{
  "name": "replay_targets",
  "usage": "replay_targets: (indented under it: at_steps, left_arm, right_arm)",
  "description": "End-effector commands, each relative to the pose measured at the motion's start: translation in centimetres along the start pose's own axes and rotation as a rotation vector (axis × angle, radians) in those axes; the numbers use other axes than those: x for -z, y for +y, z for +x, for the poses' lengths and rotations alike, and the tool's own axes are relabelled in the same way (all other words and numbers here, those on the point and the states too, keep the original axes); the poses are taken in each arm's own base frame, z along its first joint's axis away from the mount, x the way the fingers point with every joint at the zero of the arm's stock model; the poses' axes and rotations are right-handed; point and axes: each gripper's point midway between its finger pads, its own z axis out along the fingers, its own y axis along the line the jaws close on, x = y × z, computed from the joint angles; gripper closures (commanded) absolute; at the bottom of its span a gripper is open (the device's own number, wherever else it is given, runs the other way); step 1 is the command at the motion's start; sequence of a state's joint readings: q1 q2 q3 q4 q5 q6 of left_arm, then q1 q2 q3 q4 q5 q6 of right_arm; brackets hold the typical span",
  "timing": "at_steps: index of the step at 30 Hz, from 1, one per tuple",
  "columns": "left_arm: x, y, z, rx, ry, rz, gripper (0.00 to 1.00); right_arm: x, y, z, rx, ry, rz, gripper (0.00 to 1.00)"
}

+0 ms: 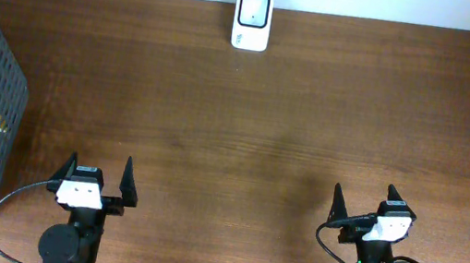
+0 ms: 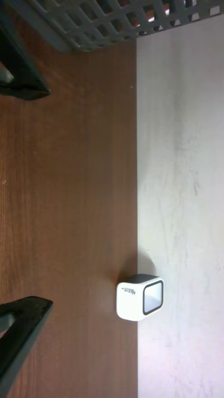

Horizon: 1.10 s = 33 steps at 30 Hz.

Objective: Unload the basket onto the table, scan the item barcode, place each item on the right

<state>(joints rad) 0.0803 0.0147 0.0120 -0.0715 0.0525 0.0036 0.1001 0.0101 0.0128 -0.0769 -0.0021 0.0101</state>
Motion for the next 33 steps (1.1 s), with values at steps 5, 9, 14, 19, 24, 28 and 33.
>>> replay_targets:
  at_steps: [5, 9, 14, 19, 24, 28, 33]
  left_arm:
    - [0.03, -0.15, 0.10, -0.009, 0.000, 0.007, 0.01]
    - [0.03, -0.15, 0.10, -0.009, 0.000, 0.007, 0.01]
    - [0.03, -0.15, 0.10, -0.009, 0.000, 0.007, 0.01]
    - [0.03, -0.15, 0.10, -0.009, 0.000, 0.007, 0.01]
    - [0.03, -0.15, 0.10, -0.009, 0.000, 0.007, 0.01]
    - [0.03, -0.10, 0.10, -0.009, 0.000, 0.004, 0.01]
    - [0.03, -0.17, -0.29, -0.009, -0.016, 0.008, 0.01]
  right_arm:
    - [-0.01, 0.23, 0.27, -0.001, 0.003, -0.011, 0.01]
    - [-0.01, 0.23, 0.27, -0.001, 0.003, -0.011, 0.01]
    - [-0.01, 0.23, 0.27, -0.001, 0.003, -0.011, 0.01]
    - [-0.01, 0.23, 0.27, -0.001, 0.003, -0.011, 0.01]
    - [-0.01, 0.23, 0.27, -0.001, 0.003, -0.011, 0.01]
    - [-0.01, 0.23, 0.27, -0.001, 0.003, -0.011, 0.01]
    - [-0.01, 0.23, 0.27, -0.001, 0.003, -0.011, 0.01]
